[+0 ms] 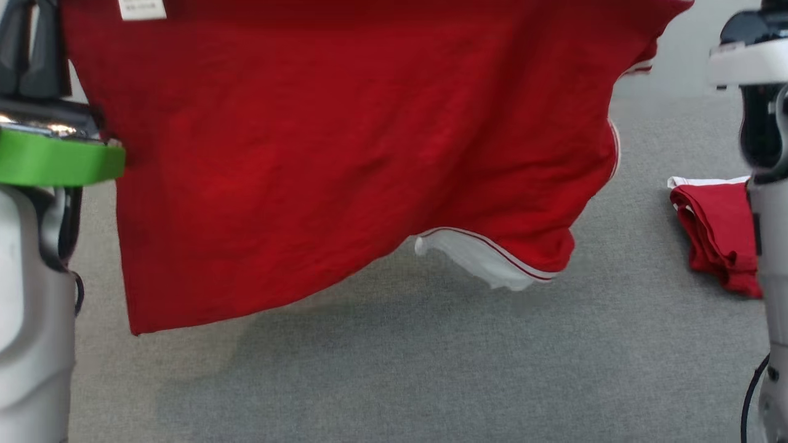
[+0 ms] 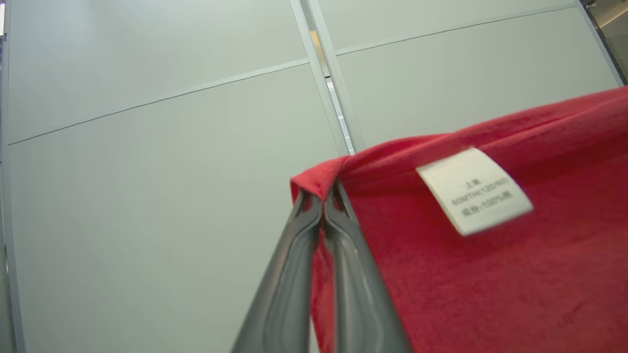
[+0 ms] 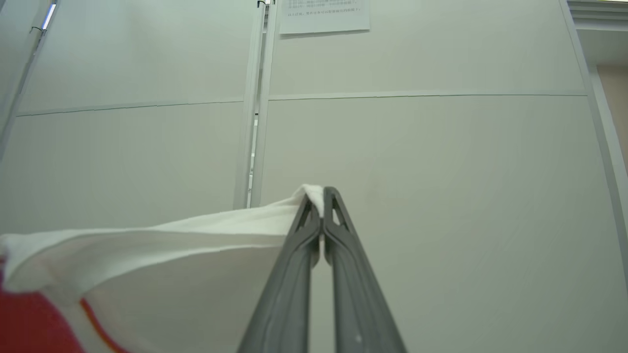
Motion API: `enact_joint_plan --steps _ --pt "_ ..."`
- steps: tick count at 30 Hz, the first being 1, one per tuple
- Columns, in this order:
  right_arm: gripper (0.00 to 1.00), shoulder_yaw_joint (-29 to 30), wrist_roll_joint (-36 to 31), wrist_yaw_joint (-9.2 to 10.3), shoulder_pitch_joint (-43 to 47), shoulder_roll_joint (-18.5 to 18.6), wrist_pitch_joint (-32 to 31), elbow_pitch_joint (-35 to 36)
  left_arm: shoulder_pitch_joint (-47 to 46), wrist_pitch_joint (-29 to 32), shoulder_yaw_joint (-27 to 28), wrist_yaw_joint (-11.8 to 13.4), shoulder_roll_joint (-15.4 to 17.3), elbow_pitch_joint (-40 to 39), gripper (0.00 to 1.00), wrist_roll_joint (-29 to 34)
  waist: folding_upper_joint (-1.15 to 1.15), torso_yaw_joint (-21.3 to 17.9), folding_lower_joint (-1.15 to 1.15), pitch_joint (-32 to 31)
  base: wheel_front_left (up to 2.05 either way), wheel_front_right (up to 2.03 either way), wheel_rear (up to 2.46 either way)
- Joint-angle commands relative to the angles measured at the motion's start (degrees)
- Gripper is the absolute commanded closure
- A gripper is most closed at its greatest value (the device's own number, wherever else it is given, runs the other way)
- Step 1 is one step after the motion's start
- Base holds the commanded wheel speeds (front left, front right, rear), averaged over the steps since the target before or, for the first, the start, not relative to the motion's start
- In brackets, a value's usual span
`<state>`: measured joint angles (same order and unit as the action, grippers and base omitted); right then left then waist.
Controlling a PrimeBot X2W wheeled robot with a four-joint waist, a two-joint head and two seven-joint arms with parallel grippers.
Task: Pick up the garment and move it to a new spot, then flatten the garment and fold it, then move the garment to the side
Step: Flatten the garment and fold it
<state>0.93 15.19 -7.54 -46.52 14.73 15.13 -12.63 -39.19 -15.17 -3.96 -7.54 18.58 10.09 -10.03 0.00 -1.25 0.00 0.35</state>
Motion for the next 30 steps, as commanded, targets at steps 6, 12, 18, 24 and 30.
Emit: enact_joint_plan --steps 6,12,18,24,30 --pt "1.0 -1.7 -0.1 0.11 -12.2 2.6 -0.9 -4.5 -10.9 2.4 -1.1 0.6 1.4 5.3 1.0 1.4 0.0 -0.9 0.0 7.6 0.0 0.0 0.0" --pt "1.0 -3.2 -1.3 0.11 -22.1 3.5 -1.1 -10.7 -19.7 3.5 -2.6 1.7 1.0 11.4 1.0 3.1 0.0 -1.6 0.0 18.0 0.0 0.0 0.0" --pt "1.0 -1.4 -5.1 0.12 -34.1 4.1 -0.3 -17.6 -31.5 1.9 -3.2 4.4 0.4 18.9 1.0 5.3 0.0 -2.0 0.0 27.5 0.0 0.0 0.0" --pt "1.0 3.8 -8.9 0.13 -41.9 3.3 0.0 -18.6 -40.6 0.1 -3.4 6.6 0.0 22.0 1.0 7.0 0.0 -2.1 0.0 32.6 0.0 0.0 0.0" --pt "1.0 4.9 -7.4 0.13 -33.5 1.7 0.0 -16.3 -34.5 0.1 -2.9 7.3 -1.4 24.2 1.0 5.7 0.0 -2.3 0.0 35.8 0.0 0.0 0.0"
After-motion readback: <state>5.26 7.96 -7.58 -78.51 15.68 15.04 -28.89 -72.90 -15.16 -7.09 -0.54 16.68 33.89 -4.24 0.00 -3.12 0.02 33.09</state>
